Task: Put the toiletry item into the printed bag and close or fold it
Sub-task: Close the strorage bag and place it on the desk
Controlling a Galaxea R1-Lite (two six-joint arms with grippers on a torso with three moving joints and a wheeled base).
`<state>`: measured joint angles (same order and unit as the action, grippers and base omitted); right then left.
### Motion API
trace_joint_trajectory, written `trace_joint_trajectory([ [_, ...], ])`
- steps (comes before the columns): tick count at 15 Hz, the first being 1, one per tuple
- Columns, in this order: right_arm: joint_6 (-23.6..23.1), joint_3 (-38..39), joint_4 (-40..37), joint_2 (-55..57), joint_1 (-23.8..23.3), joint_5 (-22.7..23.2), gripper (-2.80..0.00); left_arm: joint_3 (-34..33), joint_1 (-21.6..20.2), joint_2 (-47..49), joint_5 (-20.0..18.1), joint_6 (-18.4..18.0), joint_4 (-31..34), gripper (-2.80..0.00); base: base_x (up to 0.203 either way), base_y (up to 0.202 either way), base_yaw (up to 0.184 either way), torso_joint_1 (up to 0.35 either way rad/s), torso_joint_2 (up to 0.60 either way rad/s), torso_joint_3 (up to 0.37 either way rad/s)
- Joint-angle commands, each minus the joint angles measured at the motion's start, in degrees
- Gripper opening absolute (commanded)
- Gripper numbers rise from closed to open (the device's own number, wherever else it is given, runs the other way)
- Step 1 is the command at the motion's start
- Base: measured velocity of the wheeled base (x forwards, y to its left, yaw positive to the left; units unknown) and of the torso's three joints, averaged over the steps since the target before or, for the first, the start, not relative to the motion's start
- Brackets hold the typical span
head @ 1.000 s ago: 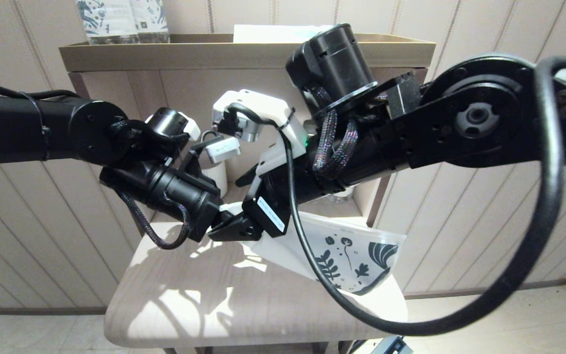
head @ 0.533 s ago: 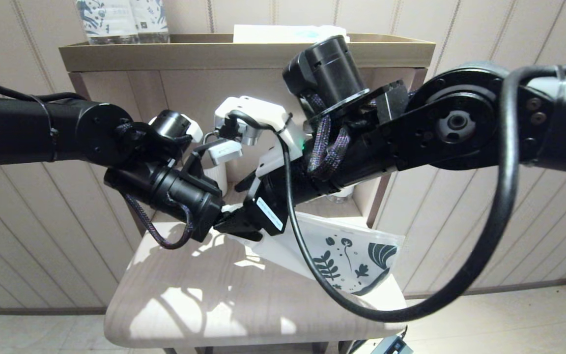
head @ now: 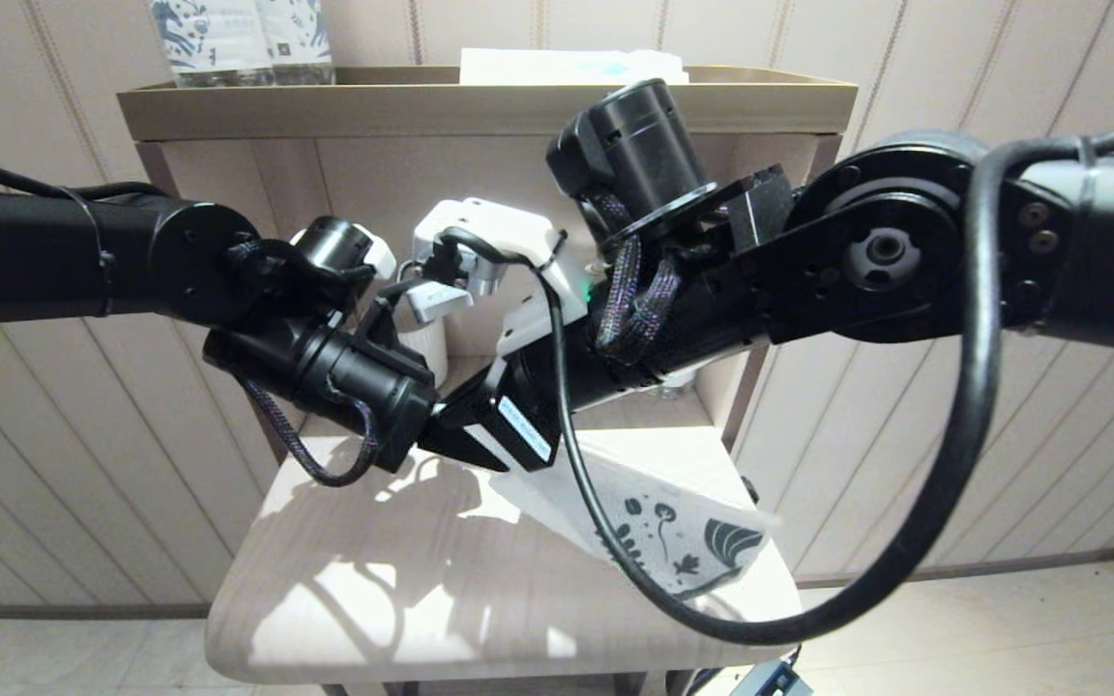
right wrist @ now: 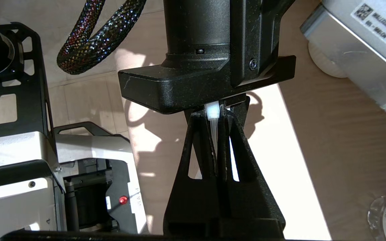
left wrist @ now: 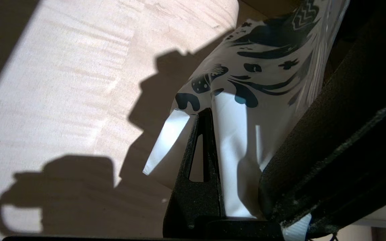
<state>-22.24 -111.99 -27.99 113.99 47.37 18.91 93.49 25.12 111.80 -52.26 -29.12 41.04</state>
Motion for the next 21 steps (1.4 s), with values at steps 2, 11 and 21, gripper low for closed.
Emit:
trace_joint_trajectory([
  [2,-0.18,-0.07,0.74,0.62,0.0,0.03,-2.8,-0.06,0.09,0.08,-0.39,-0.17,0.36,-2.8,0.0,0.0,0.0,0.0,0.0,0.0],
  [11,-0.18,3.24,0.12,-2.87,-3.21,0.08,-2.8,-0.06,0.11,0.7,-0.3,-0.15,0.29,-2.8,0.0,0.0,0.0,0.0,0.0,0.0],
  [21,0.0,7.64,0.62,-5.86,-4.83,0.08,-2.8,0.29,0.02,0.52,-0.3,-0.06,0.27,-2.8,0.0,0.0,0.0,0.0,0.0,0.0],
])
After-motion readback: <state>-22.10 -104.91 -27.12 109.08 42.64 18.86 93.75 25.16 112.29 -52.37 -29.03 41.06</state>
